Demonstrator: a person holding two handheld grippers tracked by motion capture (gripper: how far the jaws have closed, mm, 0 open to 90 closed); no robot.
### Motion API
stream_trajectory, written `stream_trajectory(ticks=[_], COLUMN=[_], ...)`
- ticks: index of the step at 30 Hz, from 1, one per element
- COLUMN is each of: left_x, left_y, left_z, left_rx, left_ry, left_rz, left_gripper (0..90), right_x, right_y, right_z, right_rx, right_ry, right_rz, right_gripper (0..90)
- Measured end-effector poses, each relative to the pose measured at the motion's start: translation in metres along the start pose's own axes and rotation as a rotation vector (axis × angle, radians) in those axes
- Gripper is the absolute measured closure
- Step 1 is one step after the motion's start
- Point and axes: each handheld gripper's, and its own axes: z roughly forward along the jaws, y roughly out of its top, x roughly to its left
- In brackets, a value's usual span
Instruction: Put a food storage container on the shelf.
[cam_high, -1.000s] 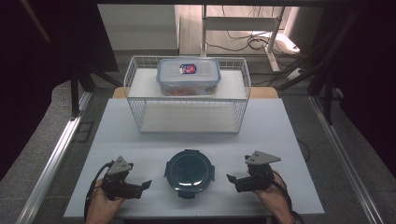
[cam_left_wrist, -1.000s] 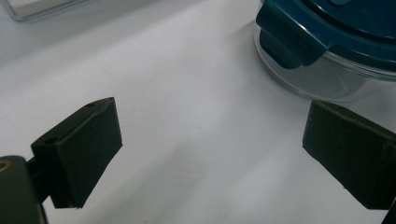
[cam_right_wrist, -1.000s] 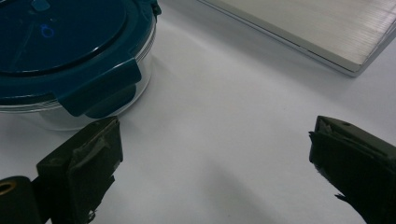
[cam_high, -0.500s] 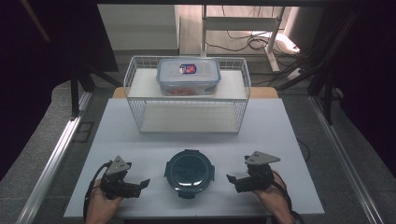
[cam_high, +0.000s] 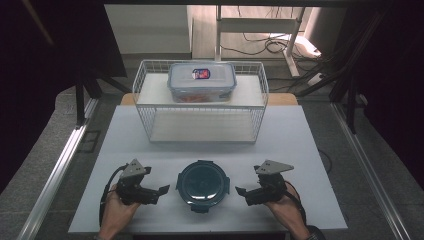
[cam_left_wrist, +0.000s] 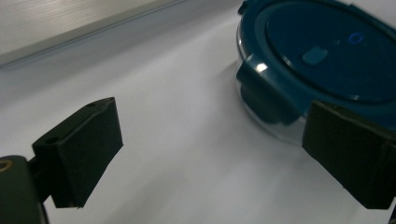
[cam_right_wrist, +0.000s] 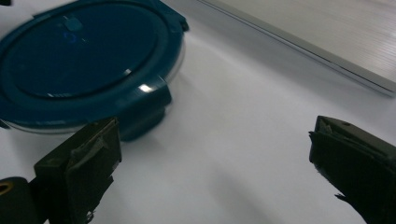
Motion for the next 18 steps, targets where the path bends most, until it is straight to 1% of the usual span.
stream_trajectory(ticks=[5,6,11,12,15,17,18], left_x=[-0.001,-0.002,-0.007,-0.008,-0.010,-0.012,-0.012], left_y=[0.010,0.013,0.021,0.024,0.029,0.032,0.033], left_z=[0.010,0.013,0.024,0.028,0.034,0.038,0.041], left_rx=[0.003,0.005,0.021,0.025,0.033,0.048,0.057], left_ry=[-0.040,-0.044,-0.072,-0.083,-0.098,-0.118,-0.137], left_rz=[-0.001,0.004,0.016,0.023,0.027,0.022,0.015], left_gripper=[4.6,4.6,4.5,4.5,4.5,4.5,4.5], right_x=[0.005,0.008,0.013,0.014,0.017,0.019,0.021], right_y=[0.008,0.010,0.014,0.015,0.021,0.023,0.025], right_z=[0.008,0.013,0.019,0.021,0.028,0.033,0.036], right_rx=[0.004,0.008,0.019,0.021,0.028,0.033,0.045], right_ry=[0.042,0.056,0.072,0.074,0.088,0.096,0.105], right_rz=[-0.003,-0.004,-0.007,-0.005,-0.002,-0.003,0.001], right_gripper=[2.3,2.3,2.2,2.2,2.1,2.1,1.9])
